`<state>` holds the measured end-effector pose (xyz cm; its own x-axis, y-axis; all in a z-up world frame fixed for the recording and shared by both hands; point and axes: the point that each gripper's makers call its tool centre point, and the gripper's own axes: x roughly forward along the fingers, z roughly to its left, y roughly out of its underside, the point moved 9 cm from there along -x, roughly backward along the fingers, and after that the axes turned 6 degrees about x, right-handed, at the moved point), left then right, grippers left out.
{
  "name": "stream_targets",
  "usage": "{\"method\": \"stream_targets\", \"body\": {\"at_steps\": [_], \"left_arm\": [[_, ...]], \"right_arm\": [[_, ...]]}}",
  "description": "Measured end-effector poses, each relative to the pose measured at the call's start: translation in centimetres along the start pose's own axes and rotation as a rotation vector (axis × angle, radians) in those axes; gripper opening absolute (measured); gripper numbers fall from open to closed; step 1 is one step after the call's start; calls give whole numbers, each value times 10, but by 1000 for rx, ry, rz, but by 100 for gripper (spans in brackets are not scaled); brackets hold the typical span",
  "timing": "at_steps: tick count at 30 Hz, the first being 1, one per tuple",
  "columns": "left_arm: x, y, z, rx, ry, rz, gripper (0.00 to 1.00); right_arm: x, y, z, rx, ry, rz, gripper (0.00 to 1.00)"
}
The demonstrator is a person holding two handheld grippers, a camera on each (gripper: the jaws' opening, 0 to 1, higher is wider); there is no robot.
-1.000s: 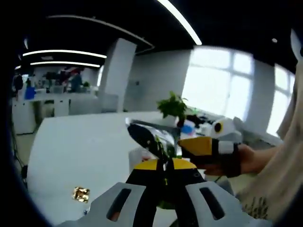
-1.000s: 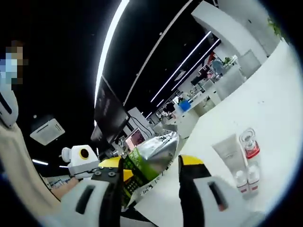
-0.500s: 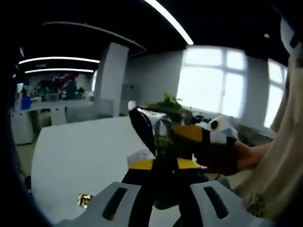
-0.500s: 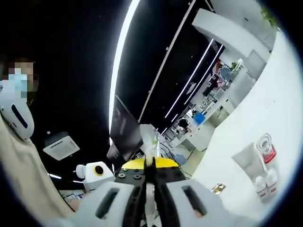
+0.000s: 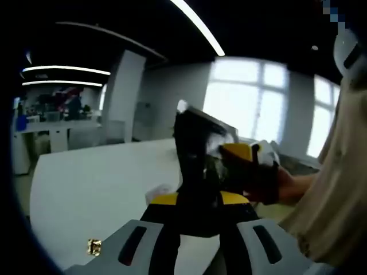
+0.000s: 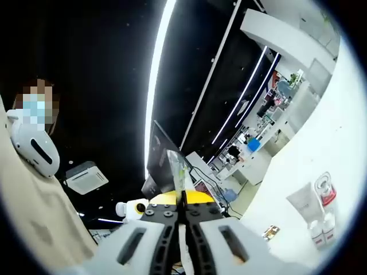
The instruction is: Arrange the skincare products in the storage area until every visible bottle or jar stands upright without overlapping.
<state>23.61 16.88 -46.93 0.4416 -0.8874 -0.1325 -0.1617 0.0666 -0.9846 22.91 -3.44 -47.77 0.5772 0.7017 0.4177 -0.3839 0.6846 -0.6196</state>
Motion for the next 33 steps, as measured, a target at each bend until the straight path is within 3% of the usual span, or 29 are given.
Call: {"method": "stream_targets", "body": {"at_steps": [6, 12, 15, 16, 18, 20, 22, 27, 29, 31, 33], "left_arm": [[-5, -6, -2, -7, 50, -7, 22], [-6, -15, -5, 20, 63, 0, 33], [-7, -16, 3, 41, -10, 13, 49], [-7, -16, 5, 33, -24, 12, 58], [-6, -15, 8, 6, -35, 9, 66], [-6, -14, 4, -7, -5, 14, 63], [-2, -12, -6, -8, 72, 25, 59], [8, -5, -22, -89, 212, 56, 61], [11, -1, -24, -103, 234, 76, 52], [11, 0, -26, -54, 235, 85, 33], [11, 1, -28, -65, 242, 88, 27]], "right_arm": [[0, -6, 12, -22, -60, 35, 1], [2, -10, 11, -30, -58, 12, 1], [1, -9, 13, -13, -67, 13, 1], [1, -7, 16, 9, -87, 23, 1], [1, -3, 21, 1, -102, 37, 1], [1, 0, 25, 6, -115, 58, 1], [2, 3, 28, 7, -125, 77, 1], [7, 0, 31, 48, -158, 90, 1], [7, -4, 31, 51, -163, 83, 1], [7, -7, 28, 54, -157, 98, 1], [5, -7, 26, 38, -142, 110, 1]]}}
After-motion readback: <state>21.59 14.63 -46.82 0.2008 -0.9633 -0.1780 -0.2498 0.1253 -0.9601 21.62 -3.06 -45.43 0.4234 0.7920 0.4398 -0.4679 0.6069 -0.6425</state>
